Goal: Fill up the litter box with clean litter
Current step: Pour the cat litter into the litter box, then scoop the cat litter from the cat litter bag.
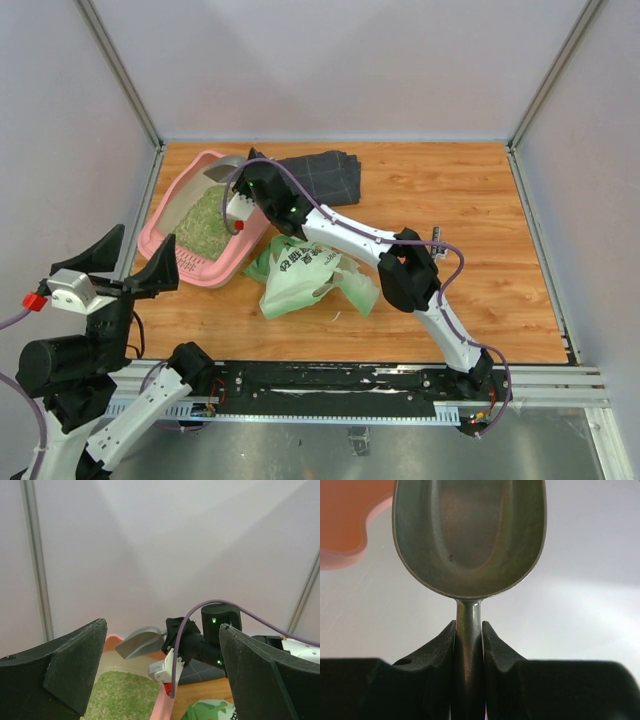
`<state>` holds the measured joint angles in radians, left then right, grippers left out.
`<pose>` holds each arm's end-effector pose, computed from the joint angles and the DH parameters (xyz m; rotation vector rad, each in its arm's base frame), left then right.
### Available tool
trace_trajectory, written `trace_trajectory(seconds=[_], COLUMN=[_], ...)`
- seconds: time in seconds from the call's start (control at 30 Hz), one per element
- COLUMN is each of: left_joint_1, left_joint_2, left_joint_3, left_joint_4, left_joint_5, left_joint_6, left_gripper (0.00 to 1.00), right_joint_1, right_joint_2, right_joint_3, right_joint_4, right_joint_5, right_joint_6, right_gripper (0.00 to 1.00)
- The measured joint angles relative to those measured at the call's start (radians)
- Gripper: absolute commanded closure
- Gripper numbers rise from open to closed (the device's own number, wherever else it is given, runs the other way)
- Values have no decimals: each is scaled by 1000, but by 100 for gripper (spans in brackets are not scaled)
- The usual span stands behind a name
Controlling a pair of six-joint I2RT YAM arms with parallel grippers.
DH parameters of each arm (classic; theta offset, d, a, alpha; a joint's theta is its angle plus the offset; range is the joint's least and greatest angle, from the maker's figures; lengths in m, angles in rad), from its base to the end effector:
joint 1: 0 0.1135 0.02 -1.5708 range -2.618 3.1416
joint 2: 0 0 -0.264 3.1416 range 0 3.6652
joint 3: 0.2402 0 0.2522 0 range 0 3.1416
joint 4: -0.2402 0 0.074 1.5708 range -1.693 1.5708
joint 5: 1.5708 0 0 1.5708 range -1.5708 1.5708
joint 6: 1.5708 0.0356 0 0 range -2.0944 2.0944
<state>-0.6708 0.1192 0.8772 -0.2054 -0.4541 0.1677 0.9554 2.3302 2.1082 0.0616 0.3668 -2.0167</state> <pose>-0.0023 0.0217 0.4125 0.0290 1.0817 -0.2221 0.3336 0.4497 0.2924 -1.7962 0.4421 -1.0794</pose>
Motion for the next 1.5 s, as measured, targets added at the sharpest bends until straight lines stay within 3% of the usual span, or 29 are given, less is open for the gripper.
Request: trace_trajectory(seconds=[0.27,0.43,0.63,0.77,0.97,1.13,1.33,1.5], left_joint_1=[0,0,0,0,0,0,0,-19], left_joint_2=[6,30,47,74,222,336,436,550], left_joint_3=[-54,-82,-124,-129,-126,-126,-126,-126], left_joint_4=[-3,-22,-37,-35,-41,-70,-60,-51], left_joint_5=[2,28,114,213,427,615,827,901], left_joint_6=[-5,-12,-27,-37,-29,-13,-32,-54], left_gripper=[6,14,30,35,39,55,60,59], right_joint_1=[5,7,-10,-46,-110,-123,-127,-127], right_joint_2=[-12,-71,-285,-422,-596,-699,-842,-1008], right_joint_3=[-13,-24,-97,-119,-201,-298,-381,-439], right_joint_4=[37,-55,-310,-470,-691,-869,-1044,-1143], right_joint_5=[2,12,-13,-45,-76,-150,-237,-257], right_joint_6=[0,49,357,604,929,1153,1344,1476], right_gripper=[99,99,99,99,99,99,99,99])
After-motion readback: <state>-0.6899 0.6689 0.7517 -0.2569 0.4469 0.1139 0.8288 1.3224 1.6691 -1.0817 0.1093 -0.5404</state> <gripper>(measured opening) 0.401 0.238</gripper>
